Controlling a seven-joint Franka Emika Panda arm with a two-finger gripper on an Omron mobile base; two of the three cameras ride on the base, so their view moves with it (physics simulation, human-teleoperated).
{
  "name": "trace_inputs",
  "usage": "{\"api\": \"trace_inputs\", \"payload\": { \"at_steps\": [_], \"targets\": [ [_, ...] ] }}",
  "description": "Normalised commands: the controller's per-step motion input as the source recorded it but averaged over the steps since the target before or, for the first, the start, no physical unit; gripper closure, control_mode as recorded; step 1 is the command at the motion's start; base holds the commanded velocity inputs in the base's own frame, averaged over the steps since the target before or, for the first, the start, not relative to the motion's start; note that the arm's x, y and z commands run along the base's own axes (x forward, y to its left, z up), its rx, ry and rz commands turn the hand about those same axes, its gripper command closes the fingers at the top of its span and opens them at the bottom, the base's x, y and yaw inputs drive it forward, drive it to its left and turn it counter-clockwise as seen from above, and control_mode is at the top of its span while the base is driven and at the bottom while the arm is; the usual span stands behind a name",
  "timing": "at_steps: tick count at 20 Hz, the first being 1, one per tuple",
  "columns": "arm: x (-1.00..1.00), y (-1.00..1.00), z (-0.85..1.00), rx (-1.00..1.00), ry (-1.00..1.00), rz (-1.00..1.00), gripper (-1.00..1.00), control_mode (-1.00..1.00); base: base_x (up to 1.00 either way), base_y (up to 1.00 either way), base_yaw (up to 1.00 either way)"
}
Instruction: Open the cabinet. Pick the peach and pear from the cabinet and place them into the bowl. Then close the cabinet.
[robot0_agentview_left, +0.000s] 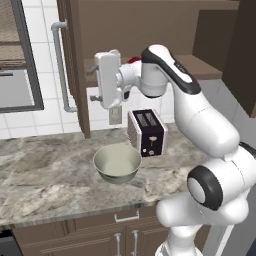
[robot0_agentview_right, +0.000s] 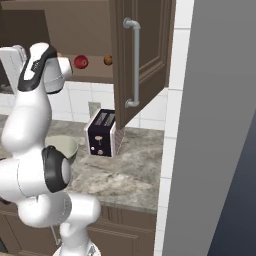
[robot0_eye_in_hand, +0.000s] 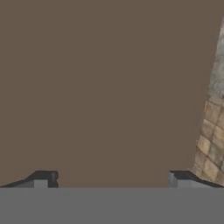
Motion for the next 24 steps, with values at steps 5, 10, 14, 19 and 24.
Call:
{"api": "trace_inputs", "payload": {
  "at_steps": [5, 10, 14, 19, 24],
  "targets": [
    [0.00, -0.54, 0.00, -0.14, 0.00, -0.17, -1.00, -1.00, 0.00, 0.00, 0.00],
    [0.00, -0.42, 0.00, -0.19, -0.09, -0.12, -1.00, -1.00, 0.00, 0.00, 0.00],
    [0.00, -0.14, -0.12, -0.28, -0.23, -0.15, -1.00, -1.00, 0.00, 0.00, 0.00],
    [0.00, -0.17, -0.07, -0.28, -0.25, -0.17, -1.00, -1.00, 0.00, 0.00, 0.00],
    [0.00, -0.41, -0.02, -0.20, -0.12, -0.16, -1.00, -1.00, 0.00, 0.00, 0.00]
  ]
}}
